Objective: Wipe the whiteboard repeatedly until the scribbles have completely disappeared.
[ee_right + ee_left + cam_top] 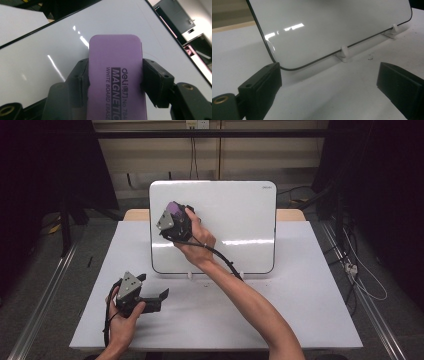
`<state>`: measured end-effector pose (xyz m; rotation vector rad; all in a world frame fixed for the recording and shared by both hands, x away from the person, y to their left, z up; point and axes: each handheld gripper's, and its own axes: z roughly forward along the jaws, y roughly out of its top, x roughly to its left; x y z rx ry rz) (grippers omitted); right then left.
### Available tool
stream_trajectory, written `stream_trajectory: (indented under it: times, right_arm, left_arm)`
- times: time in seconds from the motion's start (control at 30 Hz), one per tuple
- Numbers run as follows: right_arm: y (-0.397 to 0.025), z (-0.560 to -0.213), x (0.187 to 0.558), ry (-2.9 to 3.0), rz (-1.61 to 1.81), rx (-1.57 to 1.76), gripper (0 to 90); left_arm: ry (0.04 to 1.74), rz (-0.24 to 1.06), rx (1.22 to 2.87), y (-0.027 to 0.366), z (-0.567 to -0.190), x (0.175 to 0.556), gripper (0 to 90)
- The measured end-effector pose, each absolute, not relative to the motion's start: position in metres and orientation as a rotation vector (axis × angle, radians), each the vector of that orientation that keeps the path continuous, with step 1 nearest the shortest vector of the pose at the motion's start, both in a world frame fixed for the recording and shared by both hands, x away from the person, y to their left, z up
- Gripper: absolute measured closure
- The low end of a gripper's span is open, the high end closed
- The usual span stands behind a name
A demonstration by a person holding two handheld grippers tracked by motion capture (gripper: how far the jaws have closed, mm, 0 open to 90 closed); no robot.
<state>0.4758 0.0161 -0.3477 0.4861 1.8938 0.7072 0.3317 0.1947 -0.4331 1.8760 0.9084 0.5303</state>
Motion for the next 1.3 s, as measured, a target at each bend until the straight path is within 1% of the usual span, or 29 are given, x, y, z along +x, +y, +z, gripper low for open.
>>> stream_trajectory:
  times: [0.33, 0.53, 0.67, 0.9, 1.0, 1.1, 1.3]
  right_arm:
    - [-0.023, -0.314, 0.507, 1.807, 0.777, 0.691, 42.2]
    - [-0.022, -0.299, 0.516, 1.773, 0.728, 0.698, 42.2]
    - [-0.01, -0.306, 0.513, 1.793, 0.715, 0.657, 42.2]
    - [0.028, -0.332, 0.491, 1.878, 0.688, 0.501, 42.2]
    - [0.034, -0.339, 0.485, 1.901, 0.708, 0.491, 42.2]
    - [0.03, -0.337, 0.485, 1.908, 0.732, 0.511, 42.2]
    - [0.003, -0.324, 0.497, 1.847, 0.749, 0.602, 42.2]
  left_arm:
    - [0.921, 0.534, 1.869, 0.197, -0.433, 0.332, 5.8]
    - [0.915, 0.535, 1.871, 0.196, -0.432, 0.332, 5.8]
    - [0.912, 0.536, 1.873, 0.196, -0.433, 0.332, 5.7]
    - [0.91, 0.53, 1.874, 0.194, -0.433, 0.331, 5.8]
    - [0.912, 0.532, 1.872, 0.194, -0.433, 0.332, 5.8]
    - [0.909, 0.53, 1.873, 0.194, -0.434, 0.332, 5.8]
    - [0.907, 0.531, 1.875, 0.194, -0.434, 0.332, 5.8]
